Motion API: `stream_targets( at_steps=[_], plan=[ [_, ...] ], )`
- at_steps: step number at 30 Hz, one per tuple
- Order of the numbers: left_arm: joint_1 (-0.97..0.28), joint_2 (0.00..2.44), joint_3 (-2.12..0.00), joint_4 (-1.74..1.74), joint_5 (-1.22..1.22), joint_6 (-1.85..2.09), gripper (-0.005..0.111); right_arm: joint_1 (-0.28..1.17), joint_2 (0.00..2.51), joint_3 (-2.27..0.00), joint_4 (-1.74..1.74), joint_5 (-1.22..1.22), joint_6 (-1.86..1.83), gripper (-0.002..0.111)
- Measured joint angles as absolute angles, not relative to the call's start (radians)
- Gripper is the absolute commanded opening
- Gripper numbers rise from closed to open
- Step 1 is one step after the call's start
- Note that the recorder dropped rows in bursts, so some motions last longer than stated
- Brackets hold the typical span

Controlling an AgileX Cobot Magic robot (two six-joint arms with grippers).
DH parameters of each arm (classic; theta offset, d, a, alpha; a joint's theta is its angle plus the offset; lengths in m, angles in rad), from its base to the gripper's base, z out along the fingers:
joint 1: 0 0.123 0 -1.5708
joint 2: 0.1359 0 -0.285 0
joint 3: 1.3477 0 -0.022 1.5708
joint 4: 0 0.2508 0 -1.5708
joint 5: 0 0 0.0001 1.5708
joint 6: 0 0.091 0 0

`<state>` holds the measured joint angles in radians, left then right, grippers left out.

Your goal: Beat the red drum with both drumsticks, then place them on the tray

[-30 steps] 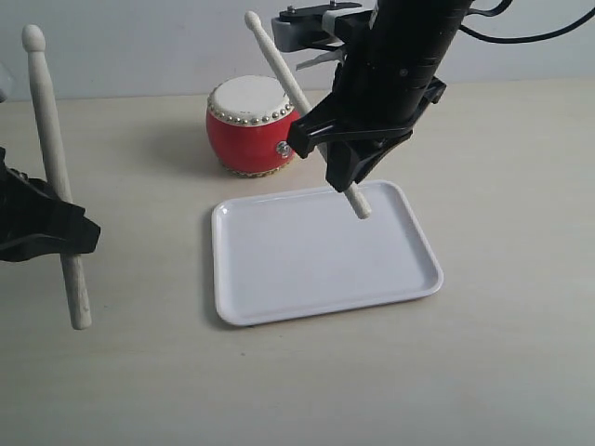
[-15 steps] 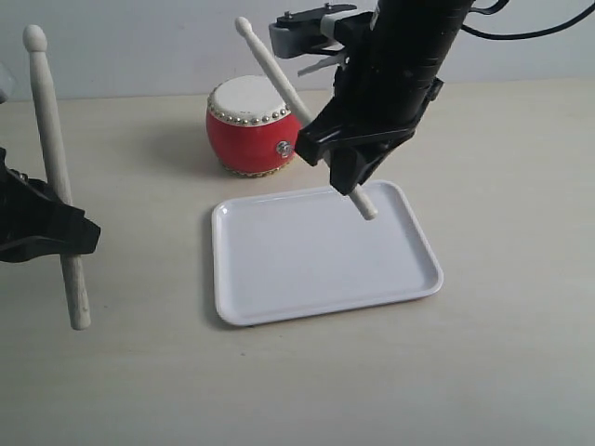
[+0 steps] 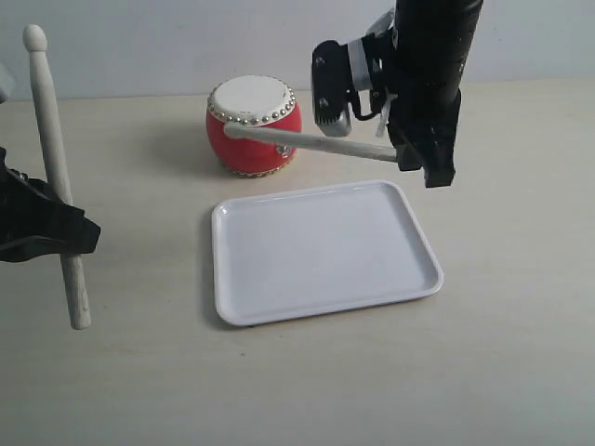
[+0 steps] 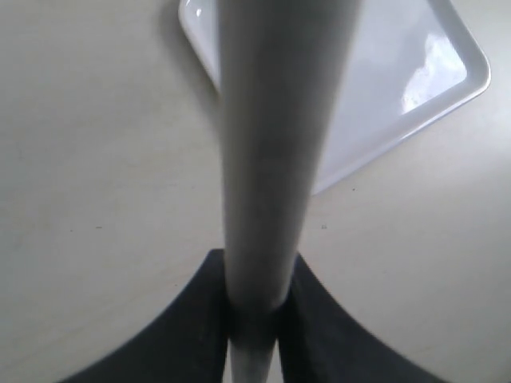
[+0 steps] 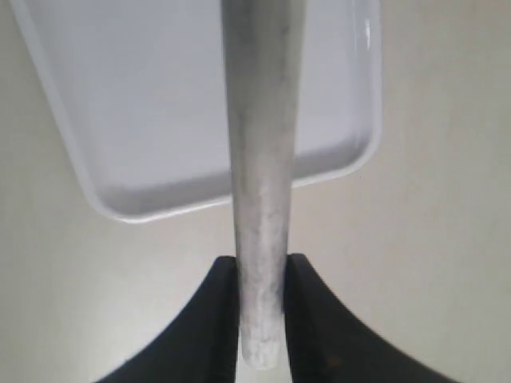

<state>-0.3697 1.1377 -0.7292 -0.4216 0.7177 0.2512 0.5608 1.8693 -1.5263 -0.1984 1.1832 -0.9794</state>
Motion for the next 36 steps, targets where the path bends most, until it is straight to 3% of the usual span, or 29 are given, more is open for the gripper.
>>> stream_targets(
  at_steps=[23, 36],
  plan=[
    [-0.370, 1.138, -0.729, -0.424, 0.722, 0.254, 0.000, 0.559, 2.008, -1.526, -0.282, 0.859, -1.060, 0.000],
    [-0.370, 1.138, -0.729, -0.424, 0.726, 0.254, 0.000, 0.550, 2.087, -1.526, -0.289, 0.795, -1.061, 0.000]
  ],
)
